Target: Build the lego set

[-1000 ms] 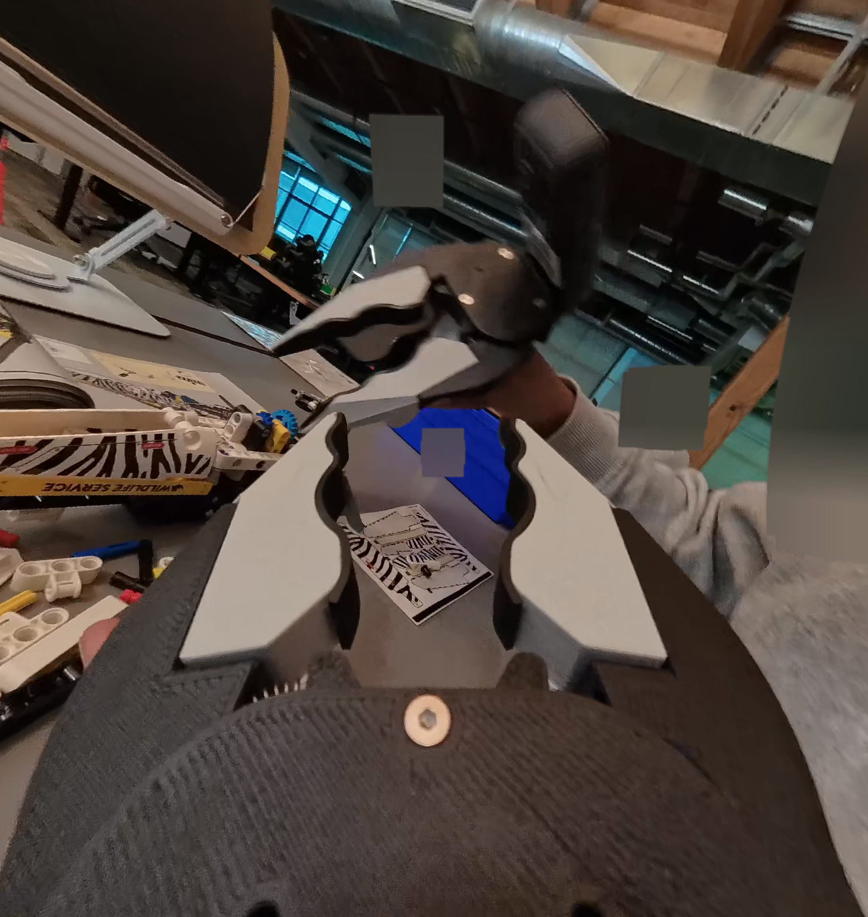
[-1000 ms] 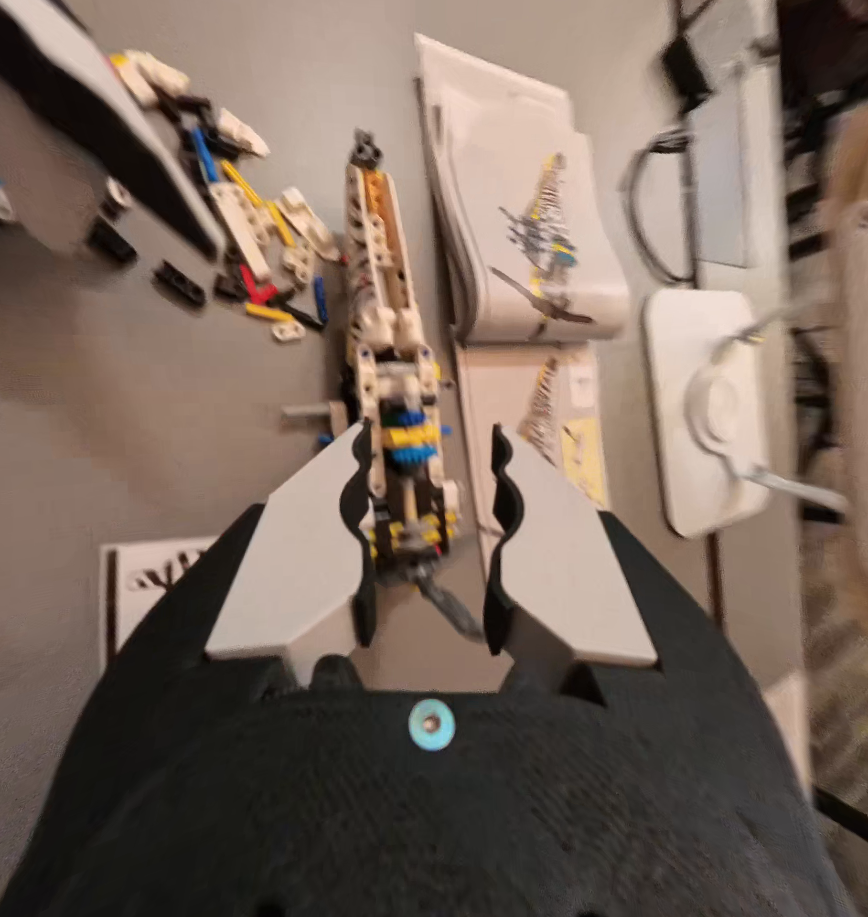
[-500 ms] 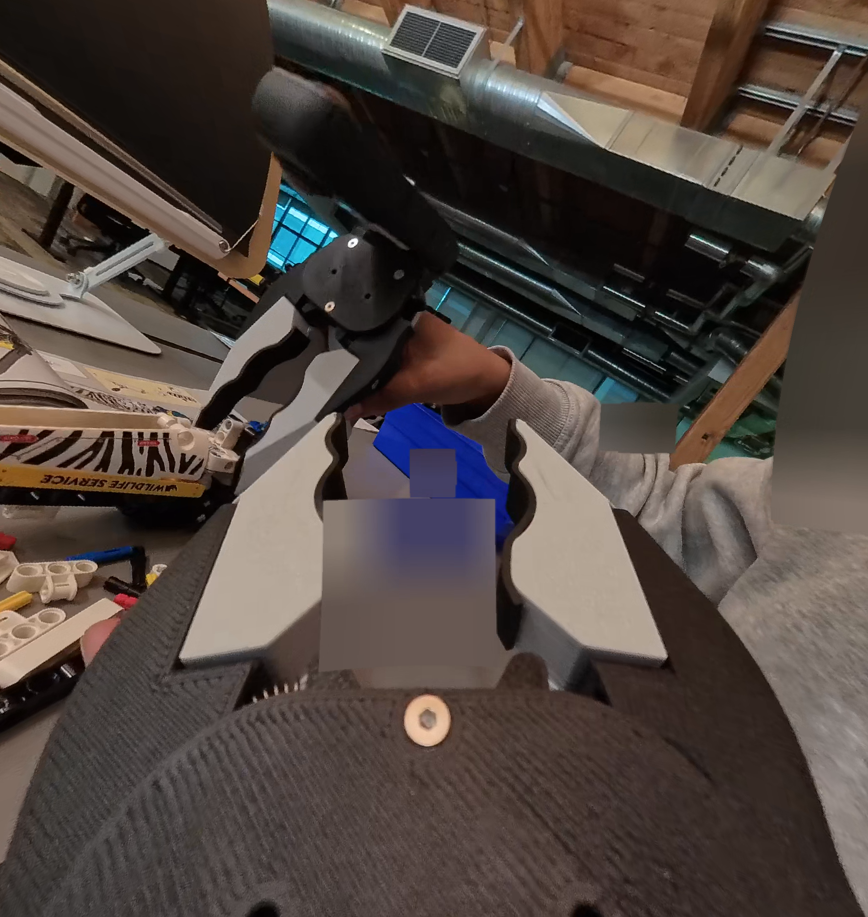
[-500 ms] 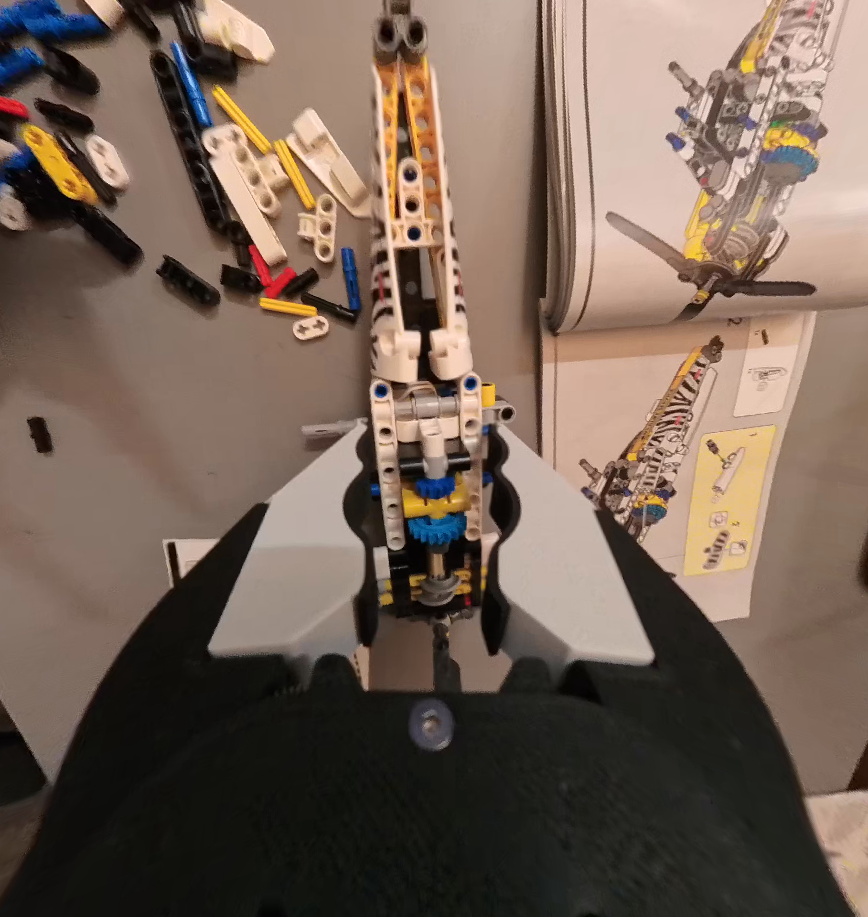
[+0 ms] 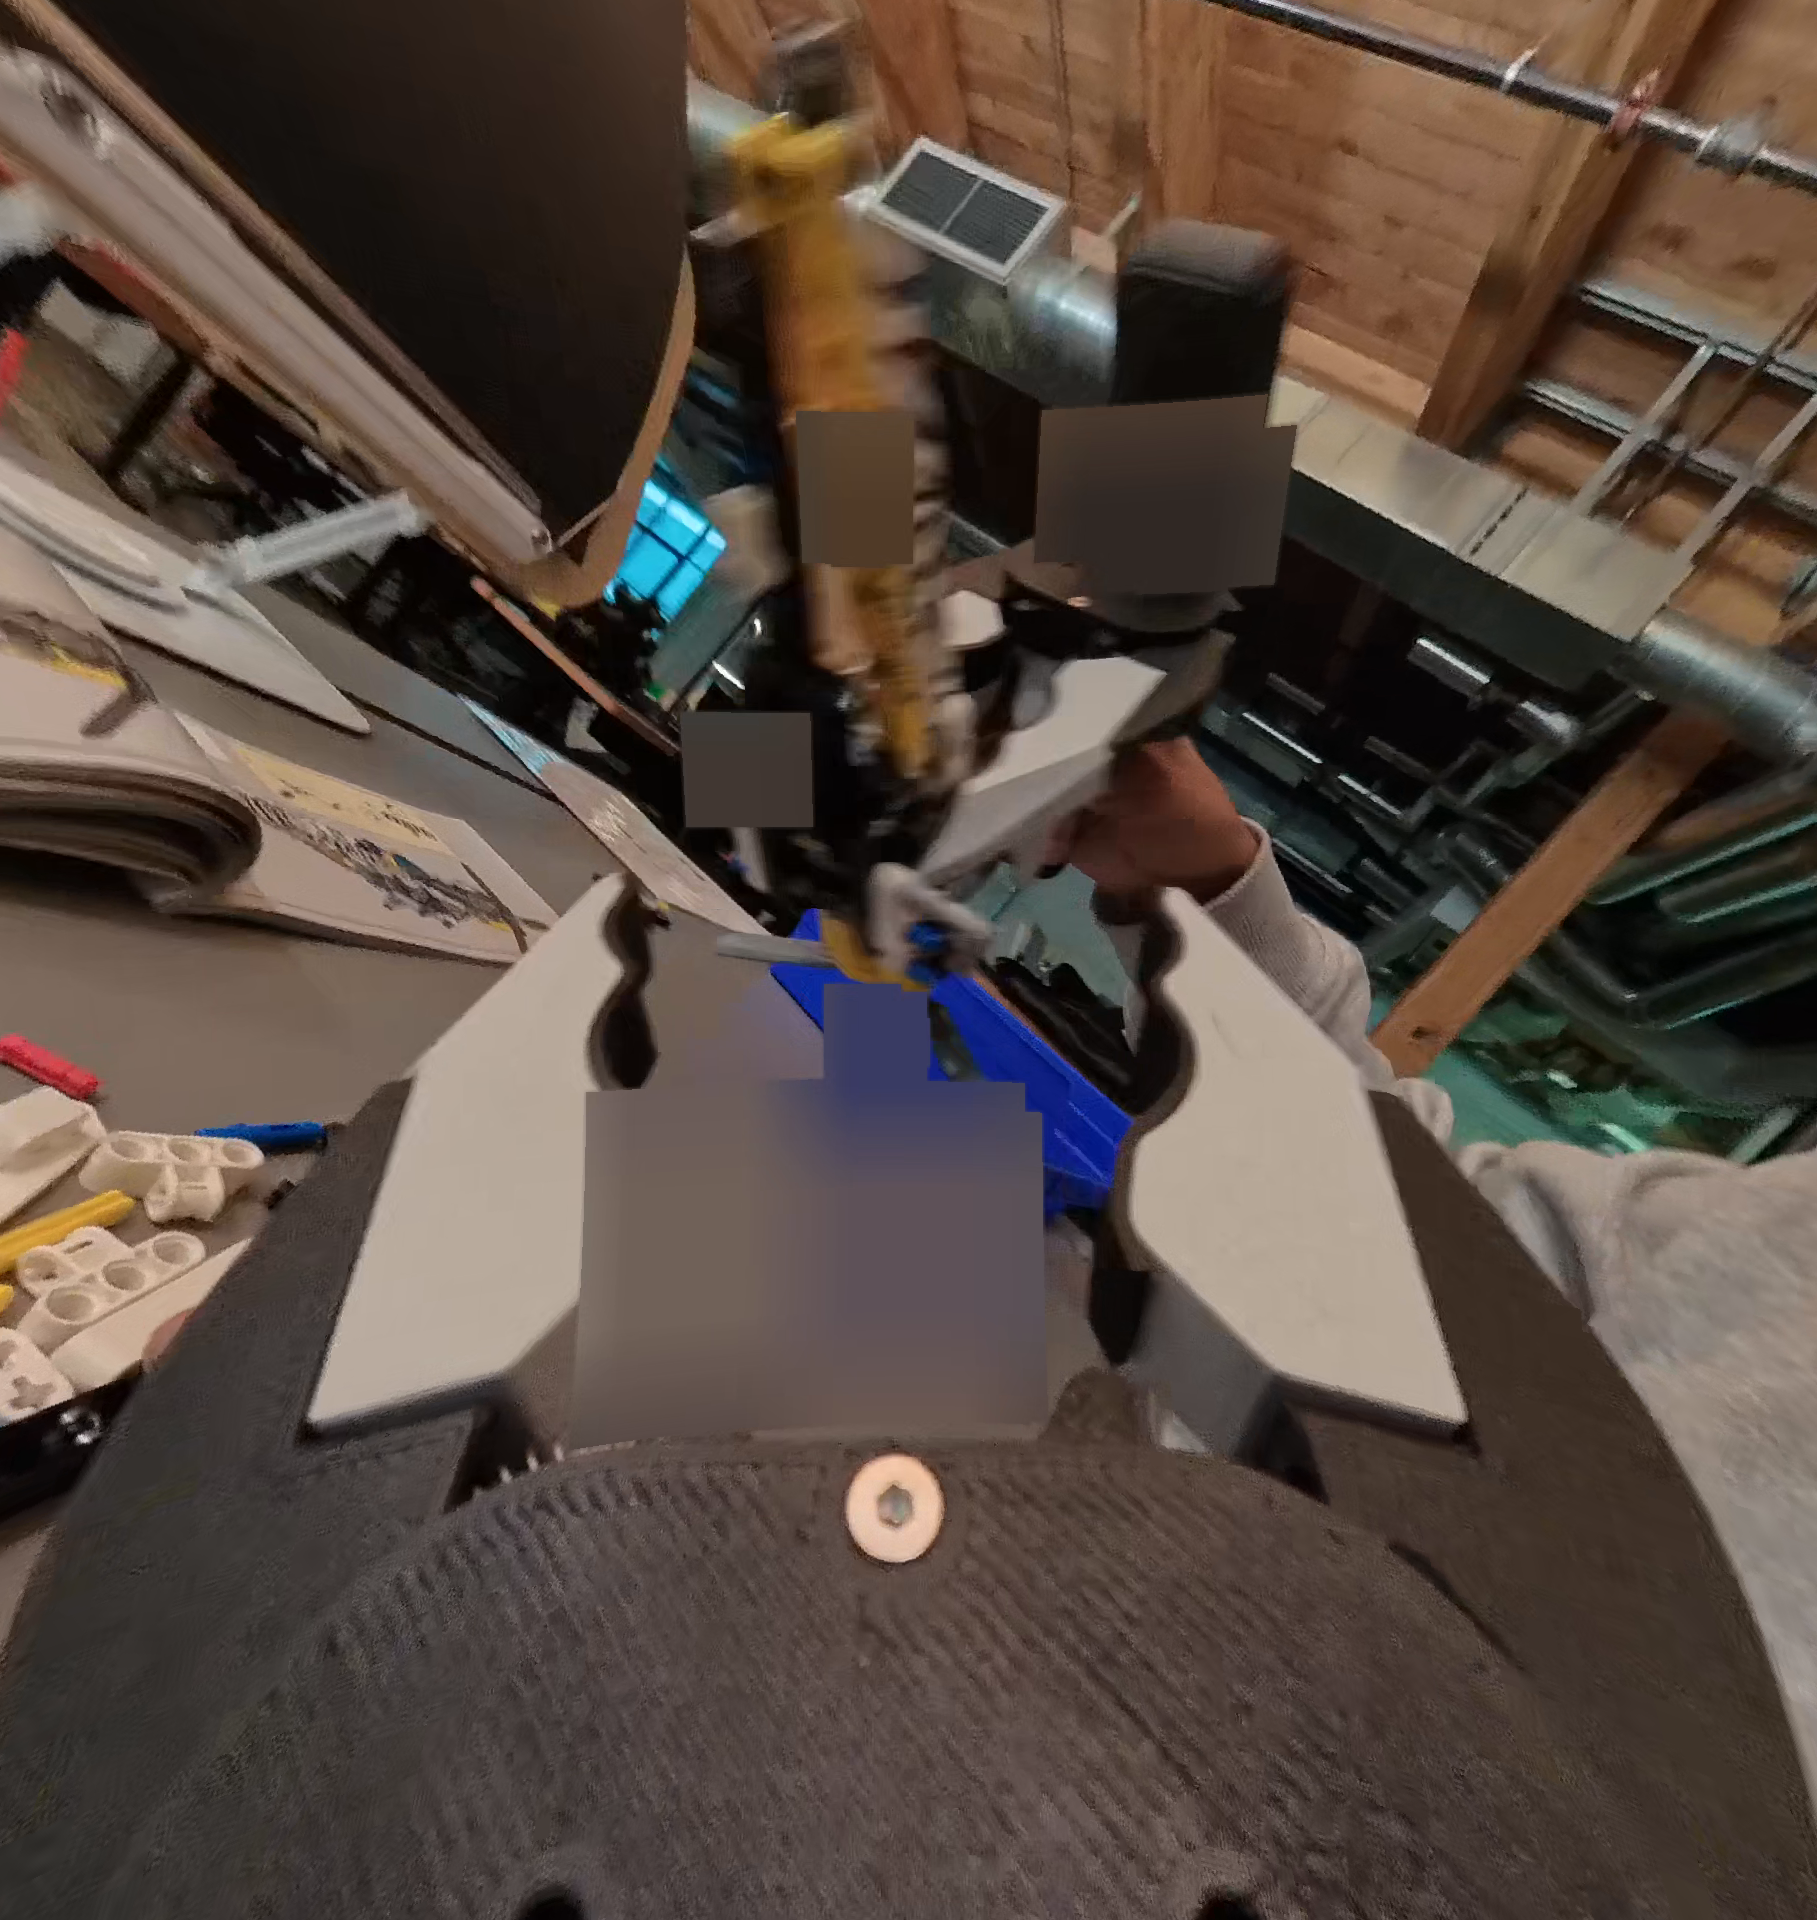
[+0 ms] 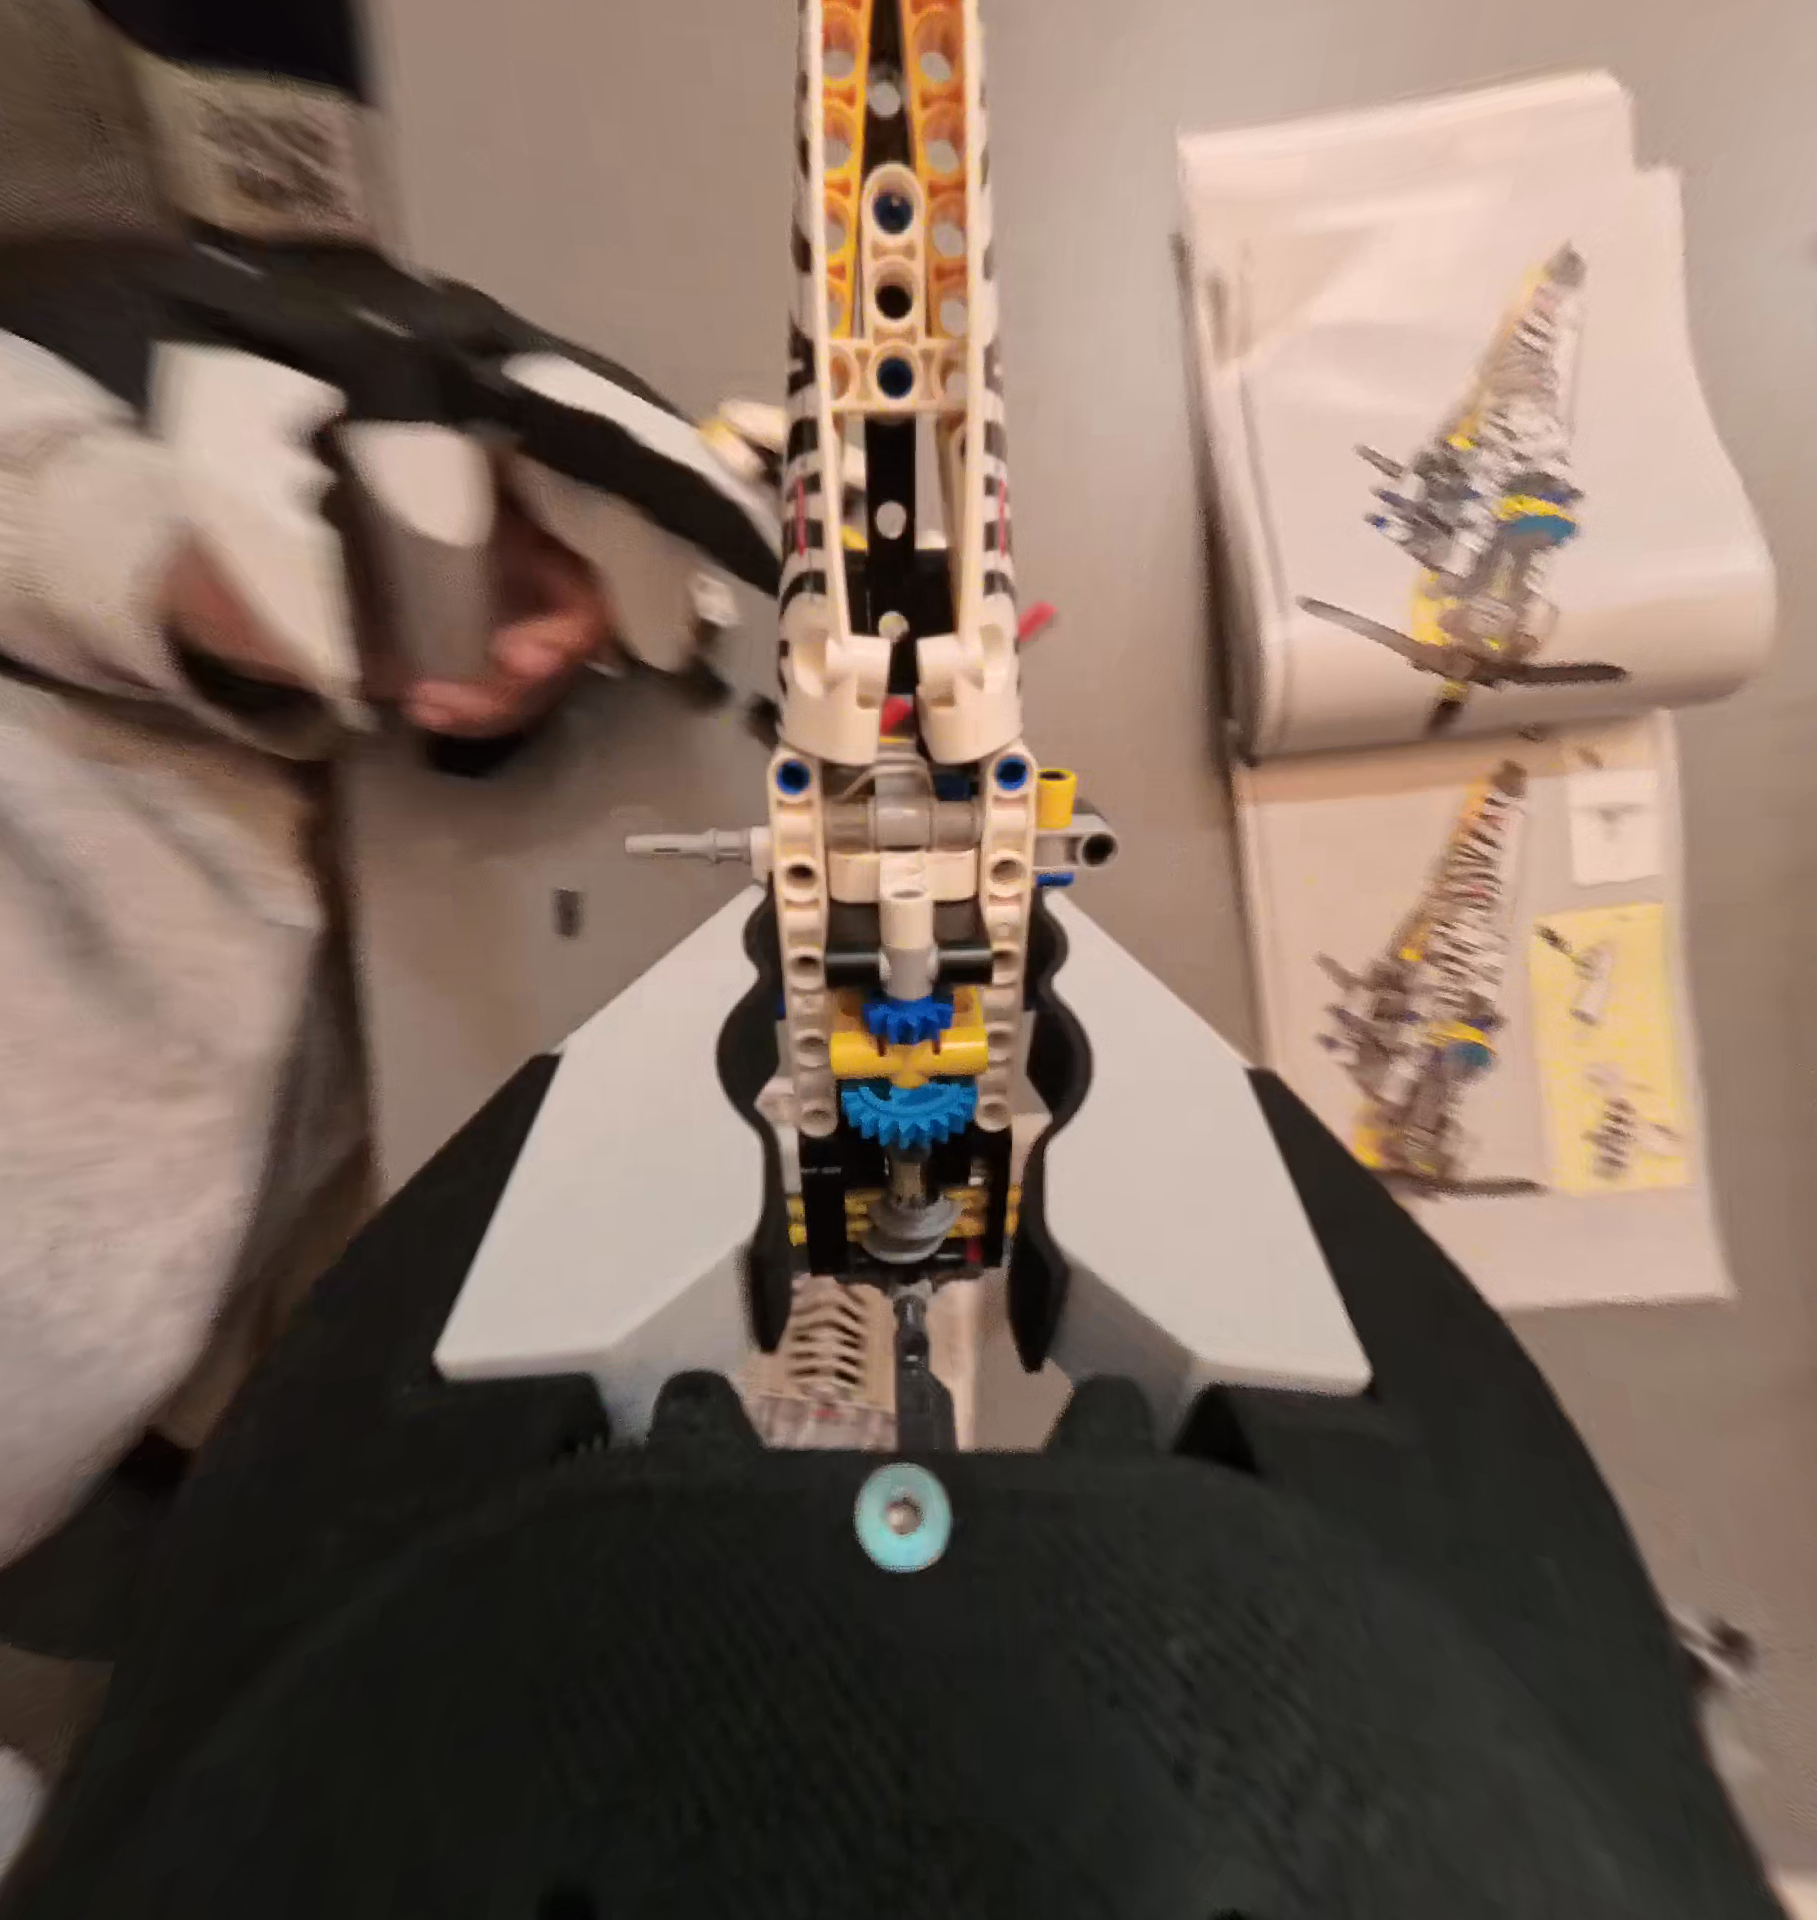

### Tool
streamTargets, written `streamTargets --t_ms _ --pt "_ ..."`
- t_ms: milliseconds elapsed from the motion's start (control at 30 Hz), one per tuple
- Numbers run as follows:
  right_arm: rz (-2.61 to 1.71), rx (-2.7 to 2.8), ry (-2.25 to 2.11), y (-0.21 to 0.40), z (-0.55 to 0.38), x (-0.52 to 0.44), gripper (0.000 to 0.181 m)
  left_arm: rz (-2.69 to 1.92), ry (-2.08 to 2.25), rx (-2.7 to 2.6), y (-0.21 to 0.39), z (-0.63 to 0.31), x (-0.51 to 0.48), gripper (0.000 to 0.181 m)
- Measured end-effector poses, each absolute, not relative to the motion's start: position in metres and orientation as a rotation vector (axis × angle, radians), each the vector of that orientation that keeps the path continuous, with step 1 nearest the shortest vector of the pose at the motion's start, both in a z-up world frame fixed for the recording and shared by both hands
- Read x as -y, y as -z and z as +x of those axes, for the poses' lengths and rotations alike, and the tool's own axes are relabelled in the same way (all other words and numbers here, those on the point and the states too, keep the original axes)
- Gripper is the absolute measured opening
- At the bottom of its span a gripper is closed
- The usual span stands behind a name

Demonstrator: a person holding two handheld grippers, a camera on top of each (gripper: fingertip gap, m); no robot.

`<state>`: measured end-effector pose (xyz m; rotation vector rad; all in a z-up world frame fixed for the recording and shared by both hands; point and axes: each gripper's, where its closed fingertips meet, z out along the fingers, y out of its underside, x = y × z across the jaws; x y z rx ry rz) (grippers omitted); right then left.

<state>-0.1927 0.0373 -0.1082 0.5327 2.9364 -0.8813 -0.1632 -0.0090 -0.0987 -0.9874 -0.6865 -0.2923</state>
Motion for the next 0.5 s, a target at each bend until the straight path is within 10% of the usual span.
streamTargets --t_ms 100,233,500 --pt "0.527 -2.759 1.029 0.093 -0.158 -0.025 0.044 -0.963 0.428 0.644 0.091 -0.156 -0.001 0.125" --pt "0.549 -2.705 1.096 0.096 -0.128 -0.018 0.044 -1.047 0.496 0.485 0.078 -0.129 -0.027 0.125" --pt "0.603 -2.637 1.15 0.104 -0.093 -0.019 0.044 -1.05 0.569 0.346 0.071 -0.104 -0.04 0.059"
